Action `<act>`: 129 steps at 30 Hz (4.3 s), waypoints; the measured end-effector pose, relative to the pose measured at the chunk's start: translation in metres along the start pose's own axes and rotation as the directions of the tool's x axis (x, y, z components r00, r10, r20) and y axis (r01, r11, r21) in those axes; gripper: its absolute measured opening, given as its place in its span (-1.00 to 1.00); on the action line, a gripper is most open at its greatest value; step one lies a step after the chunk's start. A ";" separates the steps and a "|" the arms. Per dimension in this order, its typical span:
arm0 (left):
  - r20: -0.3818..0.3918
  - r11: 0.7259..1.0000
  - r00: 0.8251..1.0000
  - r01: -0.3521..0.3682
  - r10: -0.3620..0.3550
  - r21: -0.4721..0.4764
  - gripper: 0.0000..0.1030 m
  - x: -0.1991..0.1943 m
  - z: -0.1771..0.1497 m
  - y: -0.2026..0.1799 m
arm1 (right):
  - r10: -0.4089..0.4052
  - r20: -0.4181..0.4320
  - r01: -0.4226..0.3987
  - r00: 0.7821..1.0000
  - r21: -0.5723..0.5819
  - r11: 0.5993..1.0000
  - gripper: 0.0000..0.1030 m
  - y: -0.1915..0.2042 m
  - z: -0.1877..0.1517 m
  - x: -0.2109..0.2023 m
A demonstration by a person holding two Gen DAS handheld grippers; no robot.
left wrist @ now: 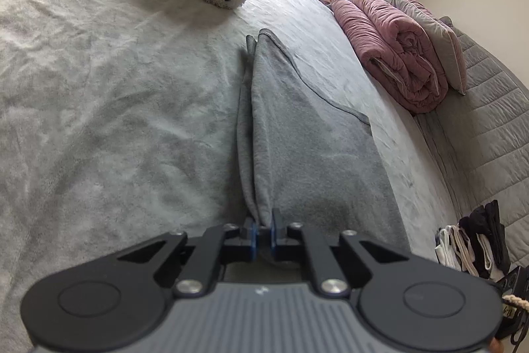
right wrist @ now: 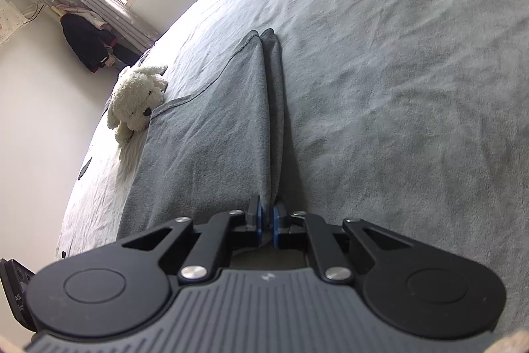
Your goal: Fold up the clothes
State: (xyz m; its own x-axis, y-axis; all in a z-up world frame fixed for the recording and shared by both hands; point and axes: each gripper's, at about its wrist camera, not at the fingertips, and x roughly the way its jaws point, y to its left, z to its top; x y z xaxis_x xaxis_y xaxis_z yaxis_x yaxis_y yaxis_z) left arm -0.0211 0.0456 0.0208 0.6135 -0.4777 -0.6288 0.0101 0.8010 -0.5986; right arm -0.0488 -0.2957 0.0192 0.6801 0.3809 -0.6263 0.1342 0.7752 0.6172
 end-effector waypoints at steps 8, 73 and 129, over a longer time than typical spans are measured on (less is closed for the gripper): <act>-0.006 1.000 1.000 0.009 -0.009 -0.003 -0.87 -0.025 -0.010 -0.002 | 0.003 -0.009 -0.003 1.000 -0.040 0.999 -0.86 0.008 -0.011 -0.020; 0.001 0.794 0.989 -0.118 0.146 0.597 -0.90 -0.029 -0.099 -0.052 | -0.109 -0.062 0.033 0.992 -0.714 0.699 -0.90 0.080 -0.106 -0.006; -0.009 0.618 0.989 0.099 -0.146 0.780 -0.69 -0.116 -0.147 -0.052 | -0.003 -0.008 -0.006 1.000 -0.859 0.512 -0.23 0.074 -0.178 -0.083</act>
State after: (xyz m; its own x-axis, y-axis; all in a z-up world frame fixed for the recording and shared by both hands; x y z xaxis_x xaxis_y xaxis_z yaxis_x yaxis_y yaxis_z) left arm -0.2084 0.0059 0.0519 0.5980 -0.5931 -0.5392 0.6828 0.7292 -0.0449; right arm -0.2243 -0.1805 0.0319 0.6738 0.3830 -0.6319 -0.5541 0.8277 -0.0891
